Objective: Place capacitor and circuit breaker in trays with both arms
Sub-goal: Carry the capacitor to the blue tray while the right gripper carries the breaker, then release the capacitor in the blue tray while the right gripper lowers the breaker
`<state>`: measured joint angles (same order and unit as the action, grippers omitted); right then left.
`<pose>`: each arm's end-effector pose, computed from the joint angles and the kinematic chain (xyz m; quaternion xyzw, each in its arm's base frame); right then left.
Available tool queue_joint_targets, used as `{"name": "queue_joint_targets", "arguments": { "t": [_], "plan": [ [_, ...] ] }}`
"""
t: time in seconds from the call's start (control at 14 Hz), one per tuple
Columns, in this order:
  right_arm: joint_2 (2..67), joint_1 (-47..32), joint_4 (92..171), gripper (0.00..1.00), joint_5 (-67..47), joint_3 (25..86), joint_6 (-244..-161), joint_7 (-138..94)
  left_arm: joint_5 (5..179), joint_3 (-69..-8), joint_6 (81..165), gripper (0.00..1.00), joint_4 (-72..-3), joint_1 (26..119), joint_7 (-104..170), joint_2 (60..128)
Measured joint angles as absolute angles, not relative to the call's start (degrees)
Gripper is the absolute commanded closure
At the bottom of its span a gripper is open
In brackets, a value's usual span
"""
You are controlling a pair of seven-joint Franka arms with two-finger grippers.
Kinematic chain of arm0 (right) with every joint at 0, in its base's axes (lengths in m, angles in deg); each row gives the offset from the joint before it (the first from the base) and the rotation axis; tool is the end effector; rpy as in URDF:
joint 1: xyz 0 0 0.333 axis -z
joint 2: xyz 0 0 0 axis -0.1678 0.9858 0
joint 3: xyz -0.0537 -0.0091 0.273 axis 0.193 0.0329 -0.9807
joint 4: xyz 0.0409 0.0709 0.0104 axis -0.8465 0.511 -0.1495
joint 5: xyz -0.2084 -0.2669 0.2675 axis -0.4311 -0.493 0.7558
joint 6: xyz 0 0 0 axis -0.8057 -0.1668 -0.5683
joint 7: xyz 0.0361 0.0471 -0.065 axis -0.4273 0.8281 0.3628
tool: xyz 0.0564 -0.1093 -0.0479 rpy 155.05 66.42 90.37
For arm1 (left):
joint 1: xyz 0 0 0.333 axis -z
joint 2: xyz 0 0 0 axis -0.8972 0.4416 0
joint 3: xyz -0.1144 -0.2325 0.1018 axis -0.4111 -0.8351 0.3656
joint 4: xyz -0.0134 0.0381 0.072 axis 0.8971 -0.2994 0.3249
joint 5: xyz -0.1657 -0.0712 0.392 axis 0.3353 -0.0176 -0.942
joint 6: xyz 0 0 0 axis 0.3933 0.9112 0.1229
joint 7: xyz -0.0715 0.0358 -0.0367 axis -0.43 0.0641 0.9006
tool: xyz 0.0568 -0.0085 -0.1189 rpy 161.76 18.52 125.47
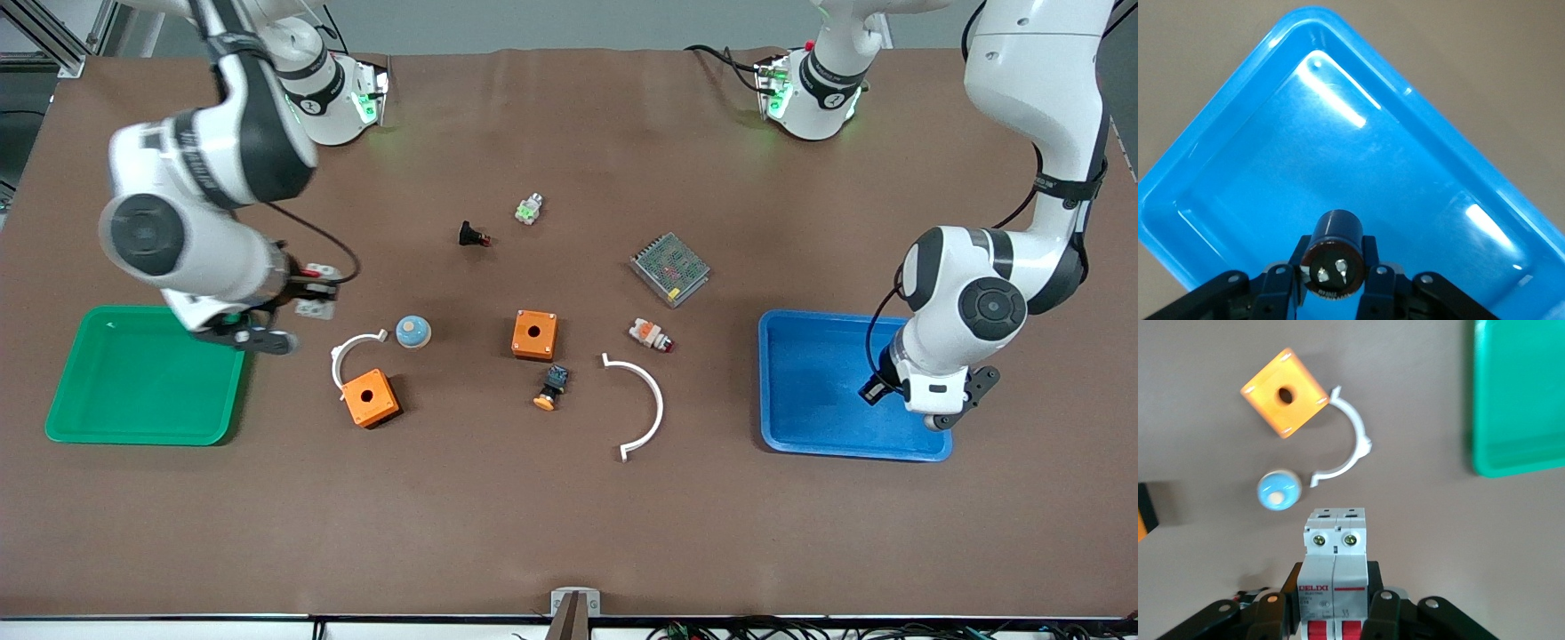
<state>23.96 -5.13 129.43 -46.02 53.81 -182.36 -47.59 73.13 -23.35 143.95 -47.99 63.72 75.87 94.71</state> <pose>0.6103 0.1200 0.3753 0.9888 -0.0858 -0.1179 0.0320 0.6396 -0.0280 0.1677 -0.9403 -0.3368 -0.0312 0.0385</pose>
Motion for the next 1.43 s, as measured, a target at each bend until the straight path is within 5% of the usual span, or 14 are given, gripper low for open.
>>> {"name": "queue_joint_targets", "arguments": {
  "t": [0.36, 0.43, 0.64, 1.0, 1.43],
  "plan": [
    [25.0, 10.0, 128.5, 0.82, -46.6, 54.2, -182.2, -28.5, 73.1, -26.9, 148.5, 0.91, -49.9, 57.9, 72.0, 98.5],
    [25.7, 12.6, 128.3, 0.82, -47.4, 54.2, -182.7, -25.7, 73.2, -28.8, 149.1, 0.80, -49.9, 55.5, 70.8, 99.4],
    [29.1, 18.6, 127.1, 0.82, -49.1, 54.2, -185.6, -18.2, 73.2, -32.0, 149.8, 0.01, -49.9, 51.3, 68.4, 100.7],
    [35.8, 25.6, 126.2, 0.82, -49.7, 54.2, -193.4, -10.6, 73.2, -32.5, 149.9, 0.00, -47.3, 51.4, 59.4, 98.4],
    [45.0, 28.1, 123.7, 0.81, -49.8, 54.1, -202.7, -4.8, 73.2, -33.8, 130.4, 0.00, -36.5, 51.5, 50.8, 86.4]
  ]
}}
